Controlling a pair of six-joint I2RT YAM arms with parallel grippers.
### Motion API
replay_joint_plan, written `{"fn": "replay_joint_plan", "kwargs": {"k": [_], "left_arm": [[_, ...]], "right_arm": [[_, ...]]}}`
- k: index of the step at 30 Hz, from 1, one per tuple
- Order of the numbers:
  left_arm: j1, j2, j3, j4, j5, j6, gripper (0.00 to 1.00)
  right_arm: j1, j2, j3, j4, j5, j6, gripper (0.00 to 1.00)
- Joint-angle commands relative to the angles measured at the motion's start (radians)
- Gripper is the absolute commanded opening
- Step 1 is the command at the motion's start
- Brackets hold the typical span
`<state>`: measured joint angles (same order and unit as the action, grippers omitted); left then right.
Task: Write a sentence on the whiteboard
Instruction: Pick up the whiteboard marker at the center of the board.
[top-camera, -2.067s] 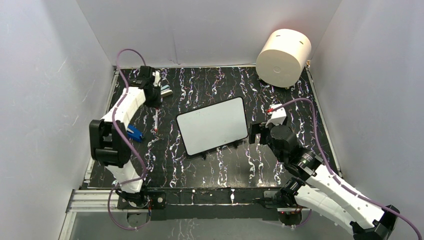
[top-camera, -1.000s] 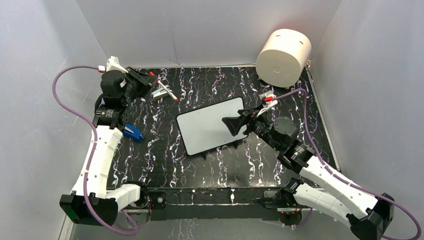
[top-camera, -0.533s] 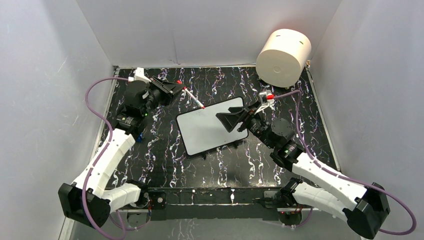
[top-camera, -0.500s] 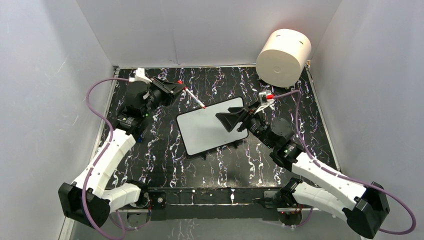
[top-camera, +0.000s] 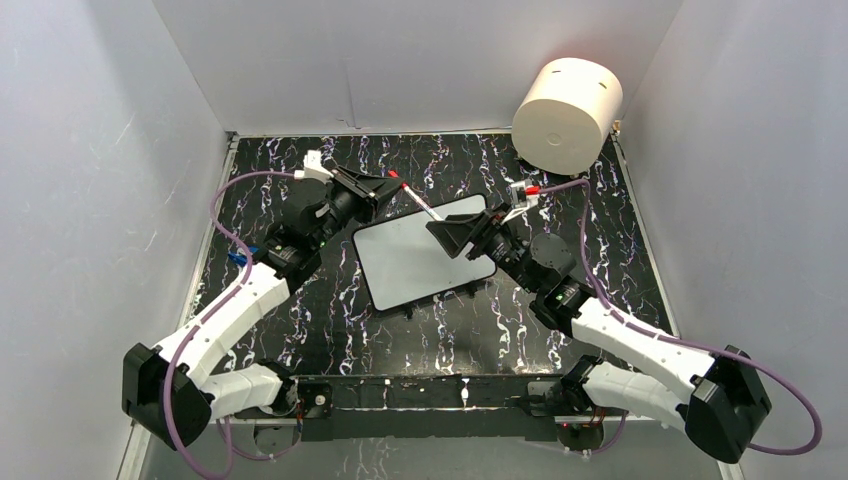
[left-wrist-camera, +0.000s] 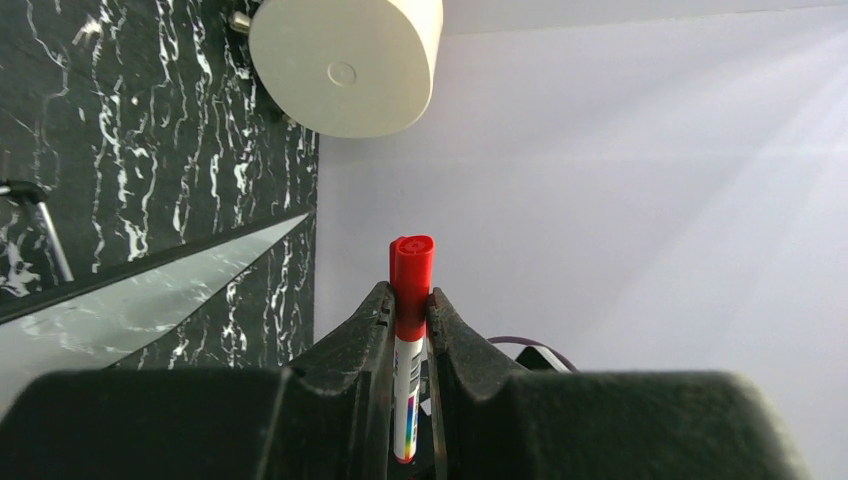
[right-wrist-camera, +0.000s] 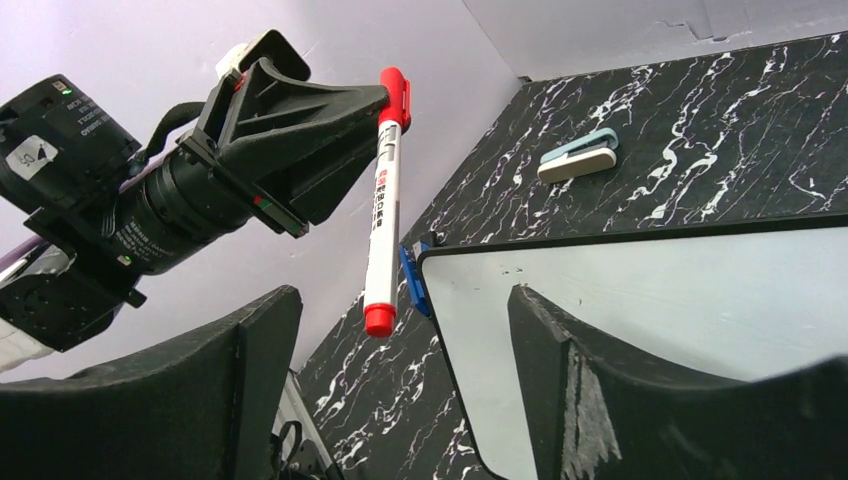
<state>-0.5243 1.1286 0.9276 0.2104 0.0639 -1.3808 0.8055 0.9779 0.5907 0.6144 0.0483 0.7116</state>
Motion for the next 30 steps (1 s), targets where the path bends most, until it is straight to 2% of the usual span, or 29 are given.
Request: {"fn": "replay_joint_plan", "kwargs": {"k": [1,4,11,19,30], "left_arm": [[-0.042,-0.003,-0.003,0.084,-0.087,-0.041,0.00],[-0.068,0.002,-0.013,0.103,-0.104,-0.055,0.00],[-0.094,0.010,-0.029,0.124,-0.111,-0.089,0.00],[-0.123,0.023,-0.039,0.129,-0.129,-0.107,0.00],[-0.145,0.041,-0.042,0.144,-0.133,-0.104,0.00]], "right_arm": [[0.000,0.014,0.030,0.115,0.005,0.021,0.80],[-0.001,0.033,0.040,0.135,-0.008,0.027,0.71],[0.000,0.047,0.051,0.161,-0.002,0.038,0.59],[0.000,0.051,0.055,0.195,0.002,0.042,0.57],[-0.001,0.042,0.048,0.198,0.010,0.042,0.46]]}}
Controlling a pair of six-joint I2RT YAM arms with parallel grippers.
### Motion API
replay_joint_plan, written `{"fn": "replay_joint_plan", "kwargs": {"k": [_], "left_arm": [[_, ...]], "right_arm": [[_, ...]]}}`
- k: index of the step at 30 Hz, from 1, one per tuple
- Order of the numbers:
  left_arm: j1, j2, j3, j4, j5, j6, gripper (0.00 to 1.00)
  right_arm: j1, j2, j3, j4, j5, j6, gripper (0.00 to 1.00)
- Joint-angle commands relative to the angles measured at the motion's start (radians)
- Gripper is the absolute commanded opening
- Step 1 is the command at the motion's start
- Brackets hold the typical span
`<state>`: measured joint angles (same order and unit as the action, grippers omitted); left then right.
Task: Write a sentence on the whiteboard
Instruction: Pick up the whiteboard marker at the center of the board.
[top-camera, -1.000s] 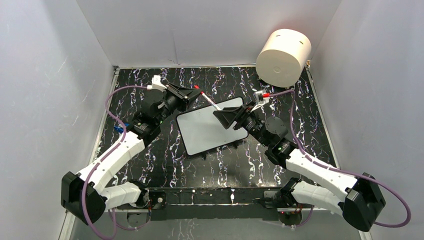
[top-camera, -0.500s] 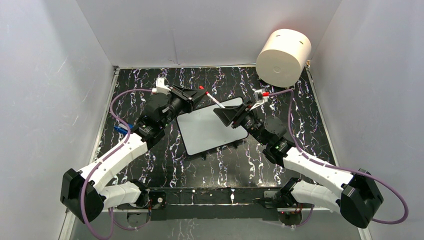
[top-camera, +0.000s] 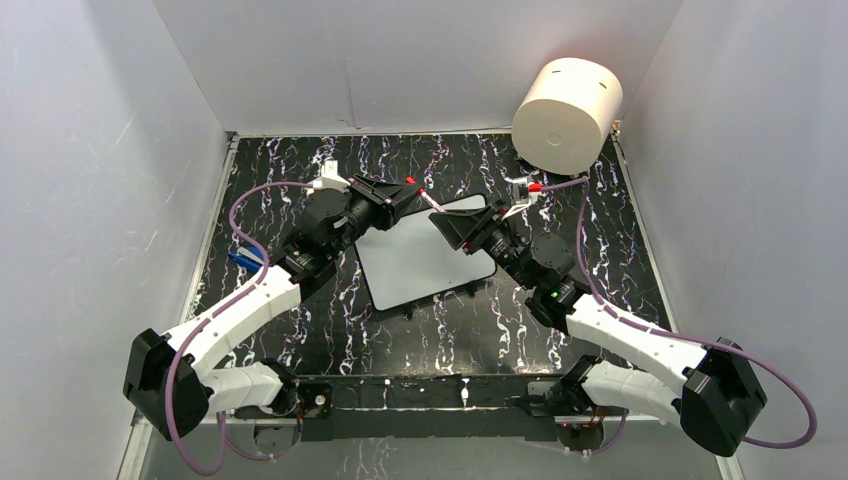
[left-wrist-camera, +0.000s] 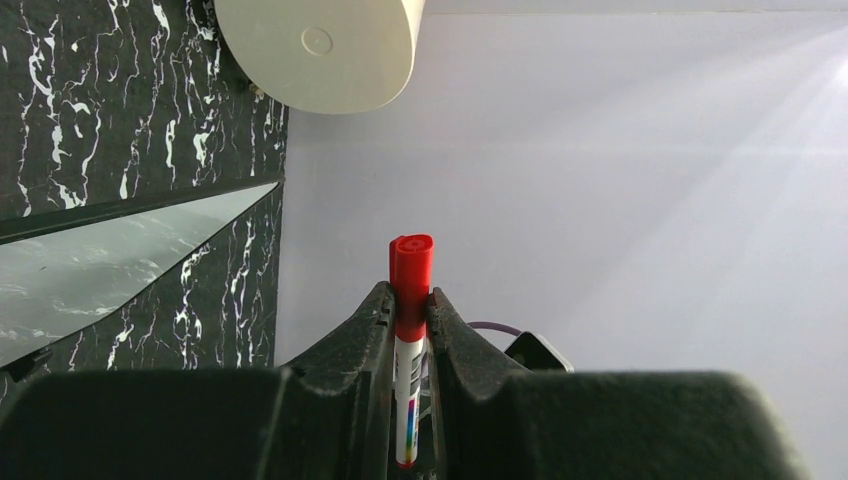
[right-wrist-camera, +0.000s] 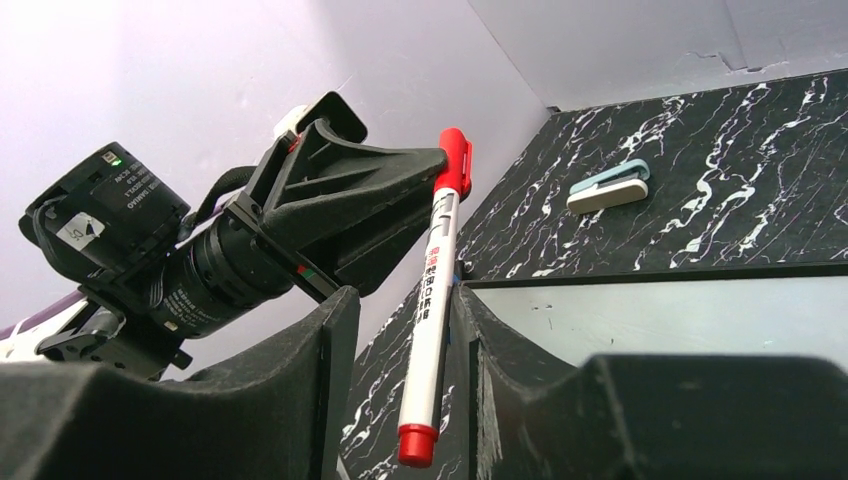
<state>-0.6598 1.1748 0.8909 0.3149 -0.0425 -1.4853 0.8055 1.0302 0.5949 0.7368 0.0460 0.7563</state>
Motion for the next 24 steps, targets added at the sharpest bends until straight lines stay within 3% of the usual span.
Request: {"fn": "replay_joint_plan", "kwargs": {"k": [1,24], "left_arm": [[-0.010,-0.005,-0.006,0.038,-0.027,0.000,0.00],[-0.022,-0.011,-0.008,0.033,-0.007,0.036,0.00]], "right_arm": [[-0.001,-0.013,0.043,0.076,0.014,-0.003,0.46],[0.000,-0.027,0.028,0.058,0.049,0.011,0.32]]}}
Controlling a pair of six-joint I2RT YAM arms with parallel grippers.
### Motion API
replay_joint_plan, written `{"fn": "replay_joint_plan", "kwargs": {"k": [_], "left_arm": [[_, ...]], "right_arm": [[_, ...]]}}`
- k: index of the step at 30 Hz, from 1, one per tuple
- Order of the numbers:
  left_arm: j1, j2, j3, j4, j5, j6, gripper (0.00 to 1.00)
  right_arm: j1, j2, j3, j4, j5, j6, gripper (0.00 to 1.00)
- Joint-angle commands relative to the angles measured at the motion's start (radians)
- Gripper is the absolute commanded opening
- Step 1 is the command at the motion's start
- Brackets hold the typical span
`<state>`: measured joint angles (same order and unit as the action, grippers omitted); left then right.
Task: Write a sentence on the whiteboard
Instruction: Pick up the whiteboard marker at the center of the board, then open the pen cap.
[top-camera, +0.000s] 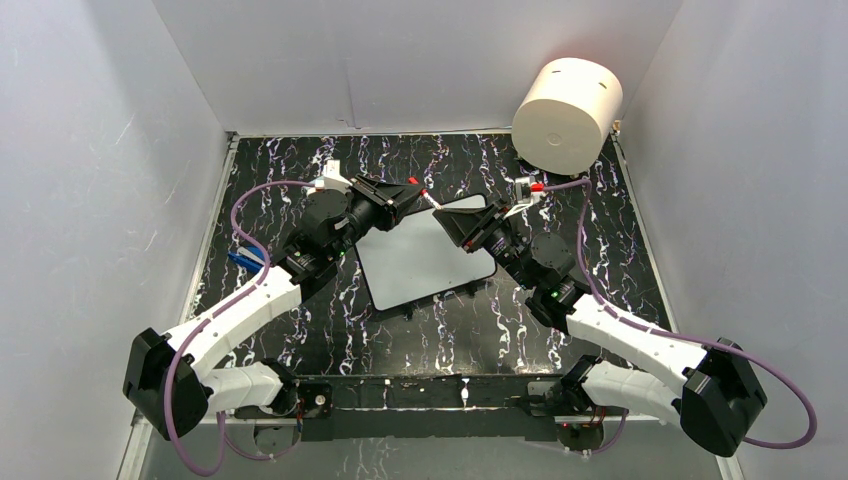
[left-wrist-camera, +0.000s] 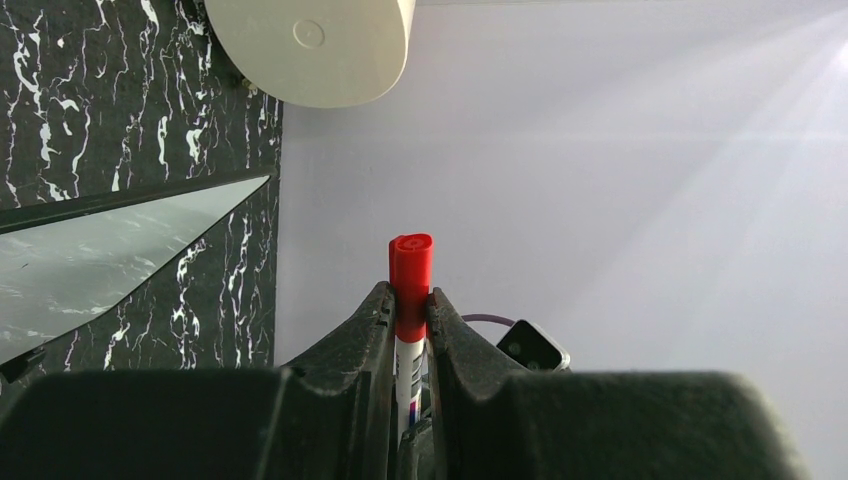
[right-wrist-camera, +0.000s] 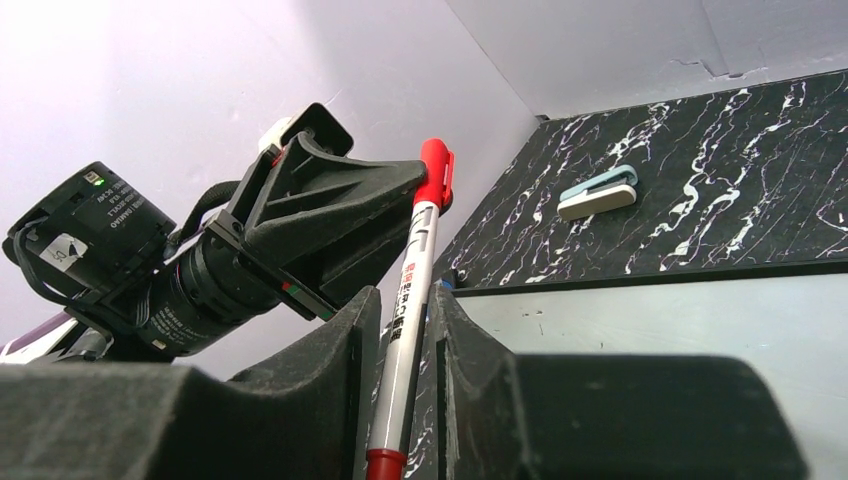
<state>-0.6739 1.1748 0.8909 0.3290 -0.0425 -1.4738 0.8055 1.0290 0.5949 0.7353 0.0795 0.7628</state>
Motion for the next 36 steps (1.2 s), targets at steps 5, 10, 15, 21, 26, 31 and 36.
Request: {"fn": "replay_joint_plan", "kwargs": {"k": [5,10,15,21,26,31,36], "left_arm": [[-0.010,-0.010,-0.010,0.013,-0.006,0.027,0.00],[-0.009,-0.016,-0.020,0.018,-0.006,0.027,0.00],[-0.009,-0.036,-0.038,0.021,-0.019,0.054,0.00],[-0.009,-0.080,-0.027,-0.052,-0.079,0.242,0.15],[-0.009,-0.142,-0.008,-0.096,-0.122,0.493,0.36],[-0.009,-0.171,0.037,-0.196,-0.112,0.764,0.51],[-0.009,-0.206,0.062,-0.283,-0.097,1.037,0.68]], "right_arm": [[-0.001,-0.026,0.018,0.070,0.016,0.009,0.25],[-0.001,-0.022,0.013,0.075,0.020,0.015,0.18],[0.000,-0.026,0.008,0.075,0.002,0.006,0.00],[-0.006,-0.039,0.011,0.041,-0.046,-0.060,0.00],[-0.026,-0.050,0.040,-0.031,-0.123,-0.119,0.00],[-0.083,-0.057,0.096,-0.175,-0.253,-0.187,0.00],[-0.195,-0.069,0.130,-0.297,-0.424,-0.224,0.00]]}}
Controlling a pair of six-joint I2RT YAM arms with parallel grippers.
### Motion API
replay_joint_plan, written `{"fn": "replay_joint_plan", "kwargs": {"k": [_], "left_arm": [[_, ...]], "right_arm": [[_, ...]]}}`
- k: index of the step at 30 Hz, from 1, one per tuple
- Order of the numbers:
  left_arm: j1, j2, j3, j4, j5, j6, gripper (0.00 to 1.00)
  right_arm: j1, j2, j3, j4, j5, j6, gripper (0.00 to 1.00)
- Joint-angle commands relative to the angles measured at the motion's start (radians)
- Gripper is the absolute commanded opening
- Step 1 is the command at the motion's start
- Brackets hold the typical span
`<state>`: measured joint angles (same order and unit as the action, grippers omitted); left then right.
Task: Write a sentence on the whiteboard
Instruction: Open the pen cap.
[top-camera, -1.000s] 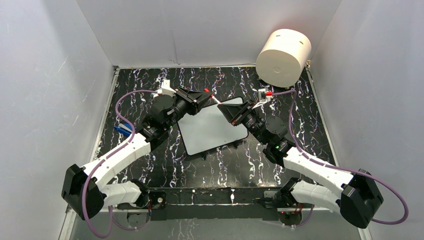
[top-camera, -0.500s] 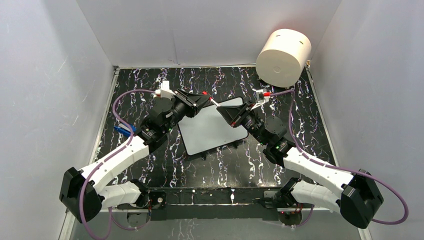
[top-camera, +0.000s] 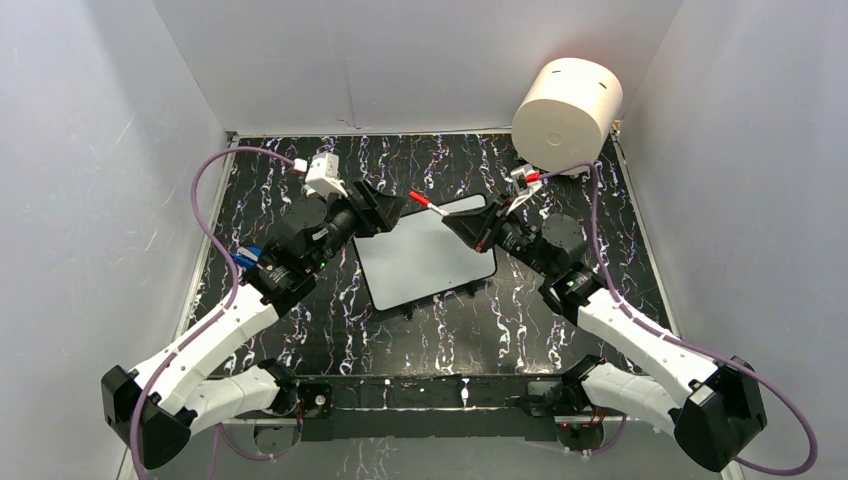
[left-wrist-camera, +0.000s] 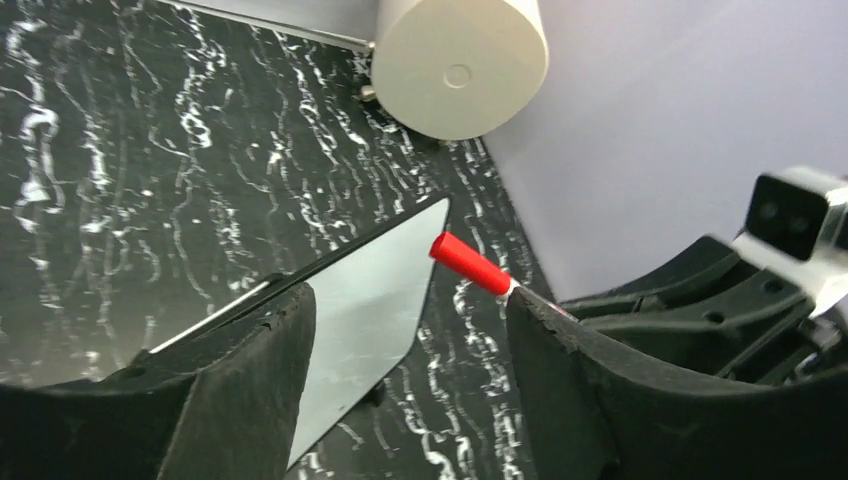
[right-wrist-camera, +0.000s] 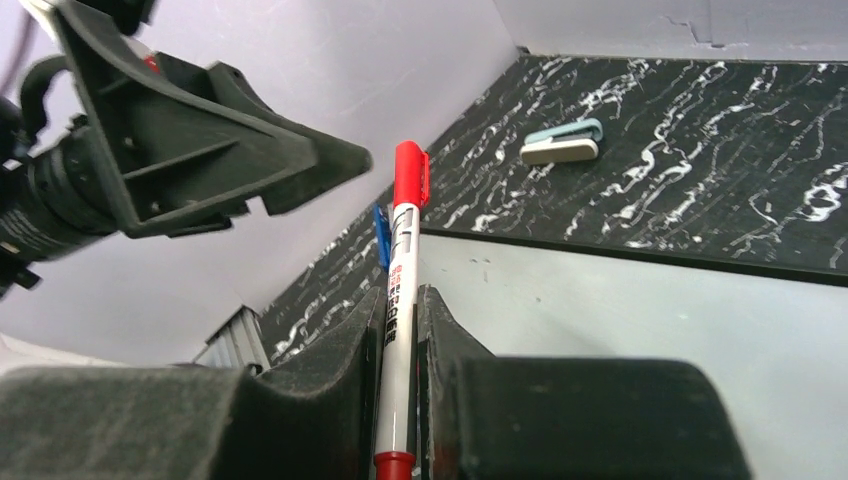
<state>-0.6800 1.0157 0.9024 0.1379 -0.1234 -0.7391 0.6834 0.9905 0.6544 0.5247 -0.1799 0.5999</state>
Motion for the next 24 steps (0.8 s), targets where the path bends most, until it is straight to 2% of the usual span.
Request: {"fn": "replay_joint_plan", "kwargs": {"k": [1,5,10,14,19,24], "left_arm": [[-0.003,-0.049,0.058,-0.115,-0.015,0.350,0.71],[-0.004,-0.040,0.093,-0.198,0.026,0.536,0.79],[-0.004,-0.026,0.115,-0.240,0.175,0.744,0.85],[-0.003,-0.016,0.112,-0.243,0.316,0.891,0.85],[-0.003,0.004,0.115,-0.233,0.492,1.006,0.85],[-0.004,0.037,0.117,-0.233,0.591,1.119,0.84]], "right_arm": [[-0.101,-0.029,0.081,-0.116,-0.198,-0.073,0.00],[-0.146,-0.026,0.142,-0.236,-0.301,-0.158,0.00],[-0.172,-0.013,0.219,-0.390,-0.381,-0.271,0.00],[-0.177,-0.004,0.256,-0.453,-0.428,-0.316,0.00],[-0.177,0.016,0.277,-0.479,-0.494,-0.332,0.00],[-0.177,0.020,0.278,-0.473,-0.530,-0.337,0.00]]}}
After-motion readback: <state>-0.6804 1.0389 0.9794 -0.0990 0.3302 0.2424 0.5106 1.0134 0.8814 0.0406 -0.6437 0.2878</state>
